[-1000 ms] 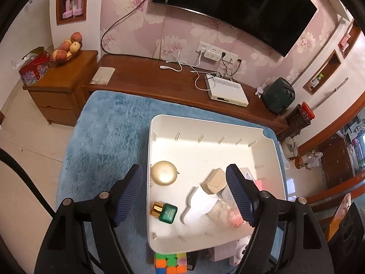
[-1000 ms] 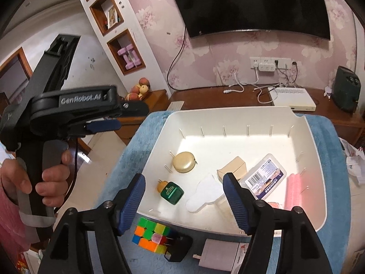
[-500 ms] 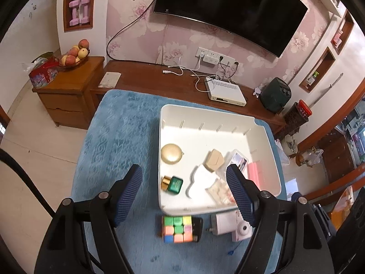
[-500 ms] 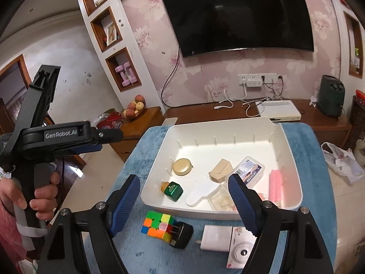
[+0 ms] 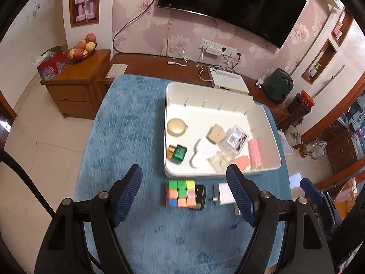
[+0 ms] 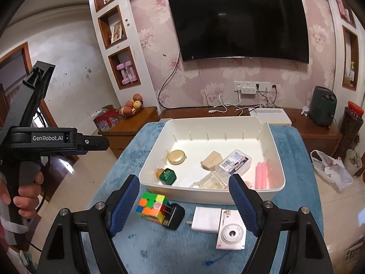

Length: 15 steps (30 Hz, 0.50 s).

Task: Organize rigid objects
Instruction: 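Withdraw both open tools toward the Rubik's cube and white charger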

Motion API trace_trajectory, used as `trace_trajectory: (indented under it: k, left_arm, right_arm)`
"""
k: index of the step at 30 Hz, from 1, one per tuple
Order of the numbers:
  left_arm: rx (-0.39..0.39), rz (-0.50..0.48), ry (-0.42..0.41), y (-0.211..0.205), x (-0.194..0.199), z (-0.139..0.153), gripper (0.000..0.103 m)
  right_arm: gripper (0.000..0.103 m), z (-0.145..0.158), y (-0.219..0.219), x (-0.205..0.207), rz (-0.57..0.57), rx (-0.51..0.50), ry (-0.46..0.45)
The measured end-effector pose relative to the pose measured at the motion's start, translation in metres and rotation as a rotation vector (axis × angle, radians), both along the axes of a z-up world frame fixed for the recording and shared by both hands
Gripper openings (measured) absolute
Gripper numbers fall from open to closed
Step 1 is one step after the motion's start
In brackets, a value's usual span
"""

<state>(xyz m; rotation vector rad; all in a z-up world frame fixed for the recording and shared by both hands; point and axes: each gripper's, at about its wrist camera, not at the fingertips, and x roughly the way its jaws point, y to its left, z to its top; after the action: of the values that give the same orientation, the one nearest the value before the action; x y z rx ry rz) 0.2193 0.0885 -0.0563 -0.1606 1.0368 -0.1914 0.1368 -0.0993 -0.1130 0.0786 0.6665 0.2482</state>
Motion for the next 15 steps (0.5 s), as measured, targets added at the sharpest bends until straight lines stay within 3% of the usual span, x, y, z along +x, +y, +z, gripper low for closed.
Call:
trace_trajectory:
  k: [15]
  left_arm:
    - [0.031, -0.015, 0.102, -0.028, -0.041, -0.026, 0.079]
  right_arm:
    - [0.081, -0.031, -0.010, -0.025, 0.052, -0.109, 0.019]
